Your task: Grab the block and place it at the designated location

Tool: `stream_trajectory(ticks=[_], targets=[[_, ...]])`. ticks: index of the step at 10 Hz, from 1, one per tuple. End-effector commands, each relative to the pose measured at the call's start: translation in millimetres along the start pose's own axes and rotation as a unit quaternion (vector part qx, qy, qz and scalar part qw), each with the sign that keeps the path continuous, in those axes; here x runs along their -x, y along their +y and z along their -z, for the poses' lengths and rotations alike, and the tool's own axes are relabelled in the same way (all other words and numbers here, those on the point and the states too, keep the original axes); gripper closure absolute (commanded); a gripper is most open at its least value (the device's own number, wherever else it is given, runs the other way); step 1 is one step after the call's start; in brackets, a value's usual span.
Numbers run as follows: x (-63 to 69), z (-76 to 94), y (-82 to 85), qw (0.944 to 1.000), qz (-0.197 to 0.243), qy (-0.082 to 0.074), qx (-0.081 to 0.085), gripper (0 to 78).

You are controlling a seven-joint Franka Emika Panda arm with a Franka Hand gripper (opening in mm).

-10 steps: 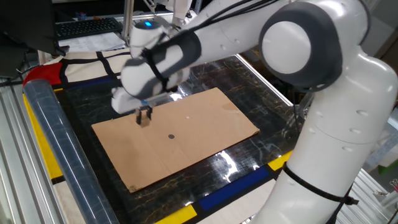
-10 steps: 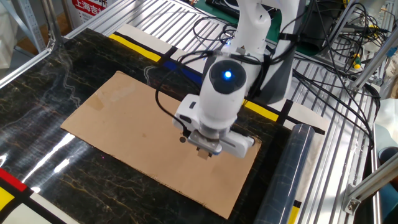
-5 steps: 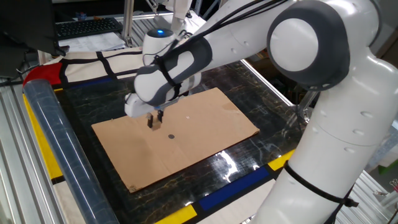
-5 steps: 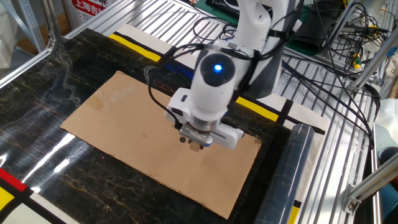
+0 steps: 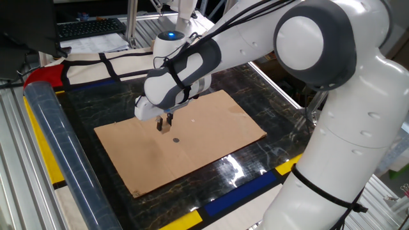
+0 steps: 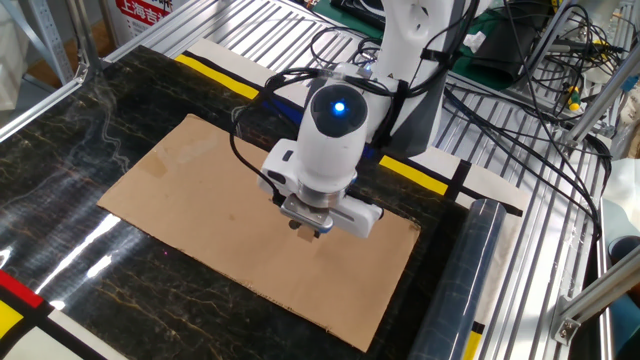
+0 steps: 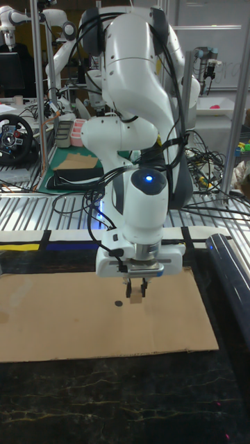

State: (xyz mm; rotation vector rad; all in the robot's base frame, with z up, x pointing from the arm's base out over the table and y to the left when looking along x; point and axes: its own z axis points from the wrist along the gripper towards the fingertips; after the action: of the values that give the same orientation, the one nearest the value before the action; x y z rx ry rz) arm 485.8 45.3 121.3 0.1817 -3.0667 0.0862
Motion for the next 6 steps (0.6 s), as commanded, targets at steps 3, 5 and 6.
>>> stream_trajectory(ticks=[3,5,6], targets=[[1.3,0.0,-0.2,0.9997,-0.022,0.001,0.006,76.4],[1.4,-0.3,-0.1,0.9996,-0.020,-0.003,0.020,76.4],[1.4,-0.3,-0.1,0.9995,-0.020,-0.004,0.025,76.4]])
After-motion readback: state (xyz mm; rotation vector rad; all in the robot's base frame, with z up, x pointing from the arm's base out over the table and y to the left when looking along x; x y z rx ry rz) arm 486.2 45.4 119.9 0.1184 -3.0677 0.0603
